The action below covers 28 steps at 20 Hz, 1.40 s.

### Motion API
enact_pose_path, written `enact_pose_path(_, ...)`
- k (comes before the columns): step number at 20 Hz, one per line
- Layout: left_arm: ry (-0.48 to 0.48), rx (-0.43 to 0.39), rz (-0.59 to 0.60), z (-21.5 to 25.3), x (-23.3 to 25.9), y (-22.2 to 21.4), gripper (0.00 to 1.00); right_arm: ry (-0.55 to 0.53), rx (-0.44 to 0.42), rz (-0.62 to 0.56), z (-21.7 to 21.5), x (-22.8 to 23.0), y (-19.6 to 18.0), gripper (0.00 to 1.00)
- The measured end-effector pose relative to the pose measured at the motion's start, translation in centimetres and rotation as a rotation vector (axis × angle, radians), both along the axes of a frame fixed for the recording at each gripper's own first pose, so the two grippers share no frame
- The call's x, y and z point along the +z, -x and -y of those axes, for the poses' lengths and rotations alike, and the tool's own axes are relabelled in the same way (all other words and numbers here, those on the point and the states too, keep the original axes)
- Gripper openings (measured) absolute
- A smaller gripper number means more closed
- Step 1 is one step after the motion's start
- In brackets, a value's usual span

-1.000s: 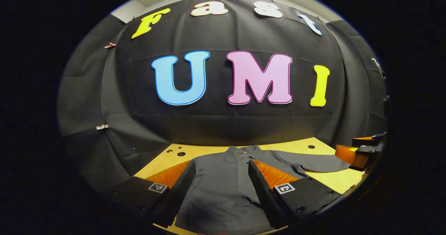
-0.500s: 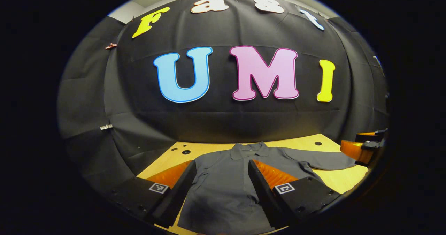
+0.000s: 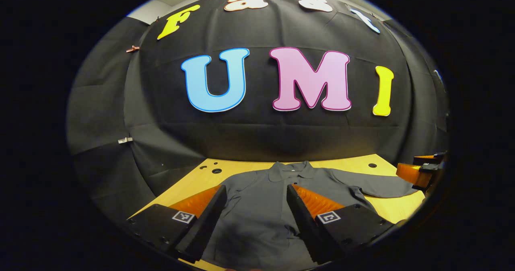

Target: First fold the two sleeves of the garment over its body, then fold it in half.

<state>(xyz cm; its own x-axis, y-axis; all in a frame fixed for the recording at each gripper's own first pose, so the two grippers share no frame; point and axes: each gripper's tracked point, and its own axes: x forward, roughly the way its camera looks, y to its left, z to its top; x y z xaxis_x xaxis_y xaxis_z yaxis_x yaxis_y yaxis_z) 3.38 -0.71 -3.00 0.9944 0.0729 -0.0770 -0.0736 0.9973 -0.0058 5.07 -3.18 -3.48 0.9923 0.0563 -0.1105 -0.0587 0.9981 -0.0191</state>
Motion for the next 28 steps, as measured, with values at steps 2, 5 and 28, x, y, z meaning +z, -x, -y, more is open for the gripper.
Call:
enact_pose_path(2,0.001,-0.009,-0.006,0.4,-0.3,-0.4,0.94,-0.005,-0.015,-0.007,0.9,-0.4,0.0,0.98)
enact_pose_path(5,-0.001,-0.012,-0.023,0.5,-1.1,-0.4,0.95,0.007,-0.051,-0.042,2.7,-1.6,-0.3,0.98)
enact_pose_path(28,-0.025,-0.016,-0.157,1.5,-4.0,-2.1,0.97,-0.138,-0.639,-0.26,33.9,-10.0,-6.9,0.98)
